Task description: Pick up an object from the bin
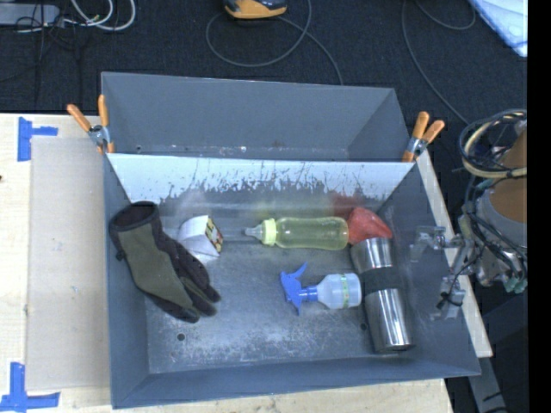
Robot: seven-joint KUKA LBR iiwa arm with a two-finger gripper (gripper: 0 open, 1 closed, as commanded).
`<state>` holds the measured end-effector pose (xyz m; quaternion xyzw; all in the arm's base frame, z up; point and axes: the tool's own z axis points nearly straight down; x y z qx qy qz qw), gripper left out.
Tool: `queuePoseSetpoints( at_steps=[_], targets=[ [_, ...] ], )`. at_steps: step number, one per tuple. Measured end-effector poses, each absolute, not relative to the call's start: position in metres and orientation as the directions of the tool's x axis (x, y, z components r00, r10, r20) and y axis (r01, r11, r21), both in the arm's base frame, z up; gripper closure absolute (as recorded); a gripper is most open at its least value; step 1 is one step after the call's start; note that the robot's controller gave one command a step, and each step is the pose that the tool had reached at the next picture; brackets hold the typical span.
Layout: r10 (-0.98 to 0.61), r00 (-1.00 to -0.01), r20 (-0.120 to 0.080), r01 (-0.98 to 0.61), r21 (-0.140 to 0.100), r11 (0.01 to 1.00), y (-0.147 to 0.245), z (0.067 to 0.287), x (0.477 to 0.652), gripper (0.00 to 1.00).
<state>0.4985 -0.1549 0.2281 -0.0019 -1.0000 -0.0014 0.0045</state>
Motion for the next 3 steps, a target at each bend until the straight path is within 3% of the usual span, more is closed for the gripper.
queuePoseSetpoints(
  at_steps=[1,2,3],
  targets=[
    [-0.001,-1.0,0.001,-0.001,0.001,1.0,-0.154,0.233,0.5,0.0],
    [-0.046,-0.999,0.001,-0.046,0.001,0.999,-0.145,0.18,0.498,0.0],
    [0.025,-1.0,0.002,0.025,0.001,1.0,-0.129,0.143,0.521,0.0]
  ],
)
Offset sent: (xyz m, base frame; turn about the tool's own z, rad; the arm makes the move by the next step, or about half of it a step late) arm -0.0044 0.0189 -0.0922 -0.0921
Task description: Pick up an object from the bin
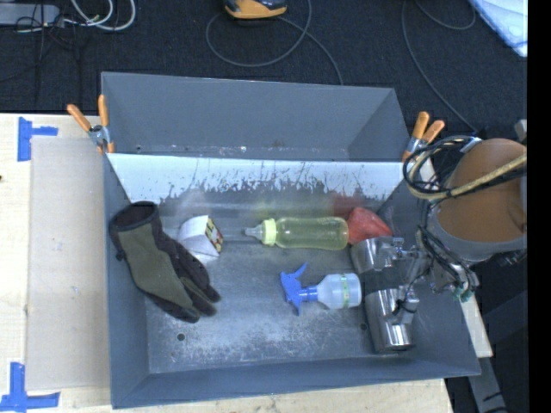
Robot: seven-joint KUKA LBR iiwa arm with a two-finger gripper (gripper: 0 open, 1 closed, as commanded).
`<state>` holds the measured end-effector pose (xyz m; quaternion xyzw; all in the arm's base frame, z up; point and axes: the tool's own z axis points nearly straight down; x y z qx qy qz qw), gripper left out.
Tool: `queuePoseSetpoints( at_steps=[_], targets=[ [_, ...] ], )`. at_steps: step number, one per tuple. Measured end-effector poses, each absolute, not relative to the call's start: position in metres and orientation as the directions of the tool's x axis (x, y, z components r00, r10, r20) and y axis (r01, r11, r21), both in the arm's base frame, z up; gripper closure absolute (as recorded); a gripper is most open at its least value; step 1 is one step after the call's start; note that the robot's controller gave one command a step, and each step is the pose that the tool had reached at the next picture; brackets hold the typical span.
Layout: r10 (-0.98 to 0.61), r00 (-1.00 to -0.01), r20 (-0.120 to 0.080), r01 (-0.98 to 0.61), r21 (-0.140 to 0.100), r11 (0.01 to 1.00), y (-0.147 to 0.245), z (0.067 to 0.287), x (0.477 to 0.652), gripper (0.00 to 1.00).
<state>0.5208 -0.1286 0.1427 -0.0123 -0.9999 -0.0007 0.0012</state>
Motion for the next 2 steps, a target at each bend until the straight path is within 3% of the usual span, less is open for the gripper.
queuePoseSetpoints(
  at_steps=[1,2],
  targets=[
    [0.033,-0.999,-0.001,0.033,0.001,0.999,-0.125,0.136,0.525,0.0],
    [-0.069,-0.998,0.008,-0.069,0.008,0.998,-0.114,0.113,0.531,0.0]
  ],
)
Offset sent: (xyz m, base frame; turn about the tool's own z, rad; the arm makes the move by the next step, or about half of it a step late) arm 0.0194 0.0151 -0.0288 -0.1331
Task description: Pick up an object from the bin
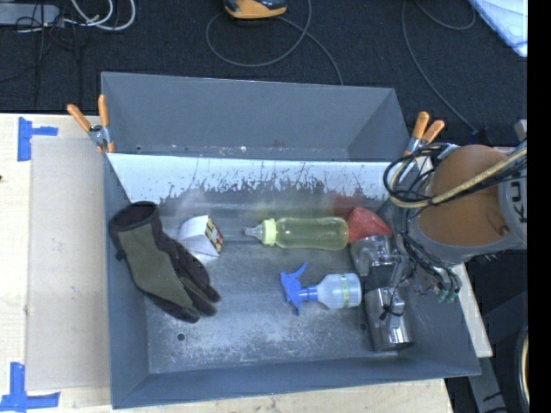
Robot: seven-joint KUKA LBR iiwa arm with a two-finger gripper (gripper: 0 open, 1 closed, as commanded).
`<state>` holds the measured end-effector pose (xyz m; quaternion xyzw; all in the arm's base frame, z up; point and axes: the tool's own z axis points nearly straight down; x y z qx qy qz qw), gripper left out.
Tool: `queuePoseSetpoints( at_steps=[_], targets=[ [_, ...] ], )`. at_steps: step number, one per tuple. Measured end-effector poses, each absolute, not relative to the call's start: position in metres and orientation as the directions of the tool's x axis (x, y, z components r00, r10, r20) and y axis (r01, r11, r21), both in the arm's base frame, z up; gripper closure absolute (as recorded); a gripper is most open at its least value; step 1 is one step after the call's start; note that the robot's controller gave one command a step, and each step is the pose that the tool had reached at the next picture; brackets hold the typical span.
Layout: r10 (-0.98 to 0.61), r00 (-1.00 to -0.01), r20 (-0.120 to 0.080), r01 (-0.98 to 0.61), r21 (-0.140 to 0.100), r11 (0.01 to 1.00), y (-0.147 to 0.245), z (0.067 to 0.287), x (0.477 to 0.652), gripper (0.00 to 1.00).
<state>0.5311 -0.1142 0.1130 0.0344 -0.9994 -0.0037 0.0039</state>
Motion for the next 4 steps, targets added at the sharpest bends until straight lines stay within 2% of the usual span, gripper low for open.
queuePoseSetpoints(
  at_steps=[1,2,3,4],
  targets=[
    [-0.057,-0.998,-0.002,-0.057,0.003,0.998,-0.097,0.086,0.547,0.0],
    [-0.19,-0.982,0.007,-0.19,0.009,0.982,-0.087,0.069,0.554,1.0],
    [-0.191,-0.982,0.007,-0.191,0.009,0.982,-0.087,0.069,0.554,1.0],
    [-0.179,-0.984,0.013,-0.179,0.011,0.984,-0.079,0.123,0.559,1.0]
  ],
)
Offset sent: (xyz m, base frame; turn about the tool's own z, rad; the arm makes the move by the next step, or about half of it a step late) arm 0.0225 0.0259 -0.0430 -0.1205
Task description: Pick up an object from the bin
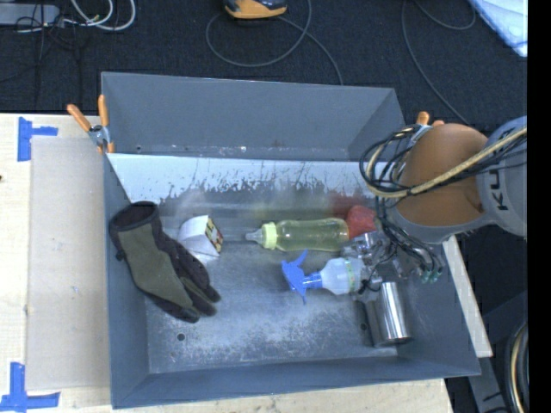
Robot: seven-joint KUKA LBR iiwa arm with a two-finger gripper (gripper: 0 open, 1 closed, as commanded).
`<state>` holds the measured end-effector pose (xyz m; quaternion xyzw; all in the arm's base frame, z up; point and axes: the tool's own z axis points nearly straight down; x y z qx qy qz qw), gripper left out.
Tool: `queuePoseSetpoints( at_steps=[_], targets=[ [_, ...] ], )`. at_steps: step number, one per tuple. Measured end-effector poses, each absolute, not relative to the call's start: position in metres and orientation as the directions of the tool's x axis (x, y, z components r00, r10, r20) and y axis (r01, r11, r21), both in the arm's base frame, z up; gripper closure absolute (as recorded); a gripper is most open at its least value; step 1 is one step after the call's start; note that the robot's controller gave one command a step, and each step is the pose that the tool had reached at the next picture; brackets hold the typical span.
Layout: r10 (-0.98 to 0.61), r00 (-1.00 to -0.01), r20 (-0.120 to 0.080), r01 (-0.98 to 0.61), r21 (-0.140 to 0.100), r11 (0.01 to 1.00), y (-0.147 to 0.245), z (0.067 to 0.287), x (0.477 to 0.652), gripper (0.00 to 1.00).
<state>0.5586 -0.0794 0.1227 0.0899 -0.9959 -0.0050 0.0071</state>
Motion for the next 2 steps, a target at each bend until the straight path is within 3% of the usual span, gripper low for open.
queuePoseSetpoints(
  at_steps=[1,2],
  targets=[
    [-0.15,-0.989,0.012,-0.15,0.011,0.989,-0.066,0.182,0.554,1.0],
    [-0.145,-0.989,0.013,-0.144,0.012,0.989,-0.063,0.205,0.553,1.0]
  ],
)
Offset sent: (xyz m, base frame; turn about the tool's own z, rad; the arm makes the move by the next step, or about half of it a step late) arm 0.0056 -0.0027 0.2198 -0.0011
